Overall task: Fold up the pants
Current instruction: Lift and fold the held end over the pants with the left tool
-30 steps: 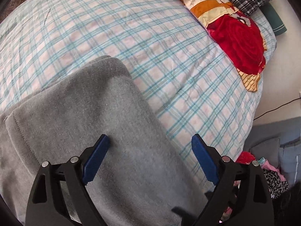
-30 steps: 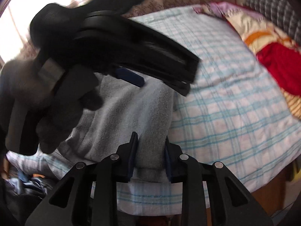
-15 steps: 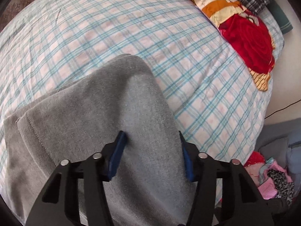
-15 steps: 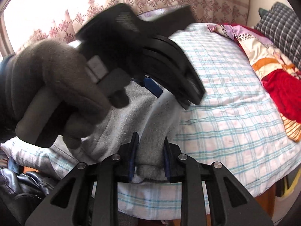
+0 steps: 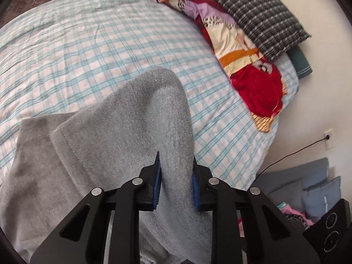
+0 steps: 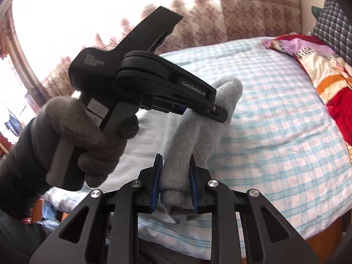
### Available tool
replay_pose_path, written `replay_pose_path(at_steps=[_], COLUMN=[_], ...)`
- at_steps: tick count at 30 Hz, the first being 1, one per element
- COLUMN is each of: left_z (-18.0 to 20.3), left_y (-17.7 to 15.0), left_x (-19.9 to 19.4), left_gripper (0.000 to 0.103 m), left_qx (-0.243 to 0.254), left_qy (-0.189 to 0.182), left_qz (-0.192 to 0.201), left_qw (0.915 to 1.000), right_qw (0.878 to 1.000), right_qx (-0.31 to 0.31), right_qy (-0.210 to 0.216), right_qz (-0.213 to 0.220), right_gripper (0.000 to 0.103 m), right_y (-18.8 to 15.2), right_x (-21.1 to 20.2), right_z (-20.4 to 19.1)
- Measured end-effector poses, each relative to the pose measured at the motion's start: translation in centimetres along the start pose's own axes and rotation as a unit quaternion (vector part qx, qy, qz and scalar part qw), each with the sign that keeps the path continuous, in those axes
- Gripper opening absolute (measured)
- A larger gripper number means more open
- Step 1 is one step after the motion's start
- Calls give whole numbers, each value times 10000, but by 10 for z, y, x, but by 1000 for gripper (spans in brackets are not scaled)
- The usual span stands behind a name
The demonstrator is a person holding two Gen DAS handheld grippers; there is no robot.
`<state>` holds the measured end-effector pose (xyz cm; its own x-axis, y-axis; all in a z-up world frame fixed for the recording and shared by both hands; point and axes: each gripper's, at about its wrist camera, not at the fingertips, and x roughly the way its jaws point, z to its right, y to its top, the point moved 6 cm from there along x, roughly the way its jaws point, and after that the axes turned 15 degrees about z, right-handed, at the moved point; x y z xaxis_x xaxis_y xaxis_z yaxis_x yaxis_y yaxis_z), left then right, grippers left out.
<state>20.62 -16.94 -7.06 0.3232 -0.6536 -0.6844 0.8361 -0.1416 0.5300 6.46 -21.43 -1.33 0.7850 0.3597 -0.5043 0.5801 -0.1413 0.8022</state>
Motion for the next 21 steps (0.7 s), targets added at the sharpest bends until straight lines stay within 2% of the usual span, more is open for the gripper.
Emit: replay_pose_path(at_steps=[7, 12, 17, 21], left_z=[-46, -88, -141, -183], left_y=[7, 5, -9, -29], left_x=[-71, -118, -158, -182], left_gripper=[21, 20, 20, 19], left_qx=[-460, -762, -1156, -1495], left_qy=[-294, -339, -290, -263], left_qz=[606, 972, 1242, 1363], left_qw=[9967, 9918, 9851, 9790], right_qw=[9984, 9951, 9899, 9841], right_qx=[-238, -499, -747, -953], right_qy=[505, 845, 1162, 1377], right_qz=[6, -99, -317, -592], right_gripper=[22, 22, 22, 22], right_y=[18, 25, 25, 10], right_x=[15, 35, 63, 77], right_z=[-51, -93, -136, -176])
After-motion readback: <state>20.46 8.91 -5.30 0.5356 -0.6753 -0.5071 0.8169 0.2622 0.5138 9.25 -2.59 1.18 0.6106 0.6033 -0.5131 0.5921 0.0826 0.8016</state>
